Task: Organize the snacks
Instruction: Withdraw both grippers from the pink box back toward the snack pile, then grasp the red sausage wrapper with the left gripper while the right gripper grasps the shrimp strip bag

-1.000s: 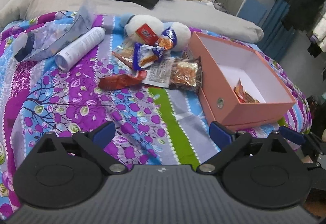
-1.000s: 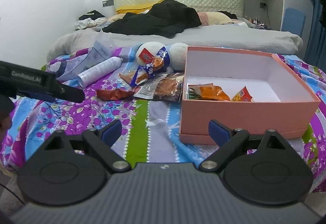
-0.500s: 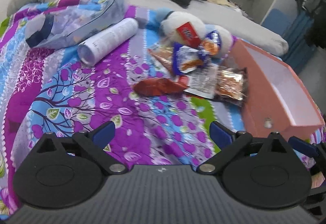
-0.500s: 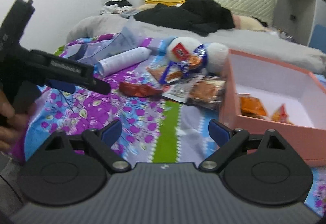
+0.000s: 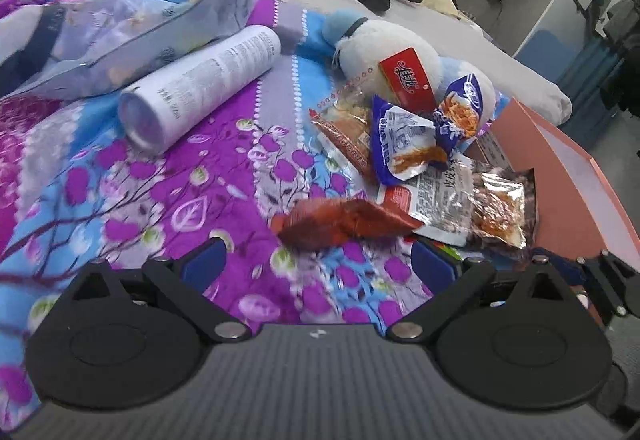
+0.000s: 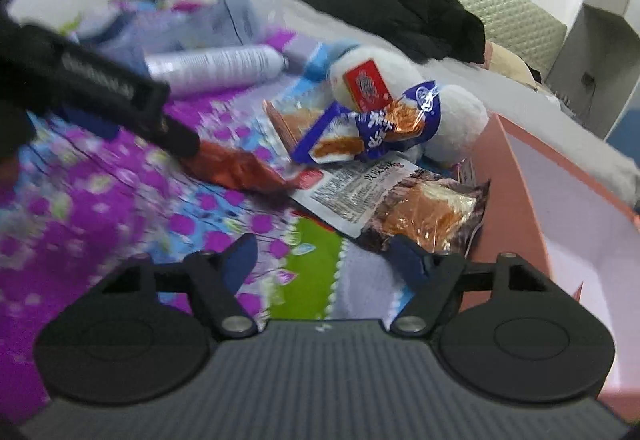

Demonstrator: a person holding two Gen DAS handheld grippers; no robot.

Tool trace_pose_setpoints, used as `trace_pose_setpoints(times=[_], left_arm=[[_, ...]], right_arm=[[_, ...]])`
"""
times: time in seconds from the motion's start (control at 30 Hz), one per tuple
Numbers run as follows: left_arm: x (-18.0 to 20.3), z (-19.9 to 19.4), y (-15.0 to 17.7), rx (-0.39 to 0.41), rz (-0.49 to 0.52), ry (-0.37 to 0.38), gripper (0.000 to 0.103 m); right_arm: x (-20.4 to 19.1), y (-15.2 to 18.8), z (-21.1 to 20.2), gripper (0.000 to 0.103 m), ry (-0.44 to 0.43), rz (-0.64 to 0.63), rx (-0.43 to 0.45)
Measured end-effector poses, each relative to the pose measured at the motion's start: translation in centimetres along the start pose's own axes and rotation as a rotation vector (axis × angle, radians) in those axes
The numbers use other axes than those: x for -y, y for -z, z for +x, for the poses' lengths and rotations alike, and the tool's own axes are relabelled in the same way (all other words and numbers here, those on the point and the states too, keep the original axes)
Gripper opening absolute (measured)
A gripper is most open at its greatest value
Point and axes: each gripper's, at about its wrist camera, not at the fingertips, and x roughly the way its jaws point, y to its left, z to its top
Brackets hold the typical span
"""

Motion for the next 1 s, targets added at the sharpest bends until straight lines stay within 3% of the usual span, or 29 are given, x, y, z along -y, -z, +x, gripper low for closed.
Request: trace_pose_setpoints(times=[0.13,0.23,0.4,0.6,0.73,0.83,0.87,1.0], left_arm=[[-0.1,2.2,-0.6,-0.008,0.022,0.014,0.099],[0.0,3.4,-0.8,-0.008,0.071,0.030,0.090],[-0.1,4.9,-1.0,-0.017,0.104,0.036,0.083],[0.0,5.5,-1.3,-0.016,0.129,0.037,0.066],[-0.2,5.6,-1.2,-0.005,0.122,0.022,0.052],[-0.5,5.3,-1.1,-0.003,0.093,0.031,0.049],[-0.5,5.2,-1.1,-0.001,0.085,0.027,0.046],[-0.6,4.3,-0.8,0.005,0.048,0.024,0.040]], right_arm=[[-0.2,-0.3,3.3,0.075,0.076,-0.134,-0.054],[-0.5,0.2,5.7,0.075,0.172,-0.304,-0.108],[-1.3,1.2,6.9,0.075,0.243,-0.475,-0.125],[-1.5,0.9,7.8,0.075,0.280,-0.498,-0.106],[-1.2,0.3,8.6,0.059,0.248,-0.466,-0.117],[-1.7,0.3,8.7,0.045,0.238,-0.487,-0.112],[-2.0,0.4,8.7,0.036,0.242,-0.501,-0.107],[-2.2,0.1,7.6,0.026,0.211,-0.512,-0.077]])
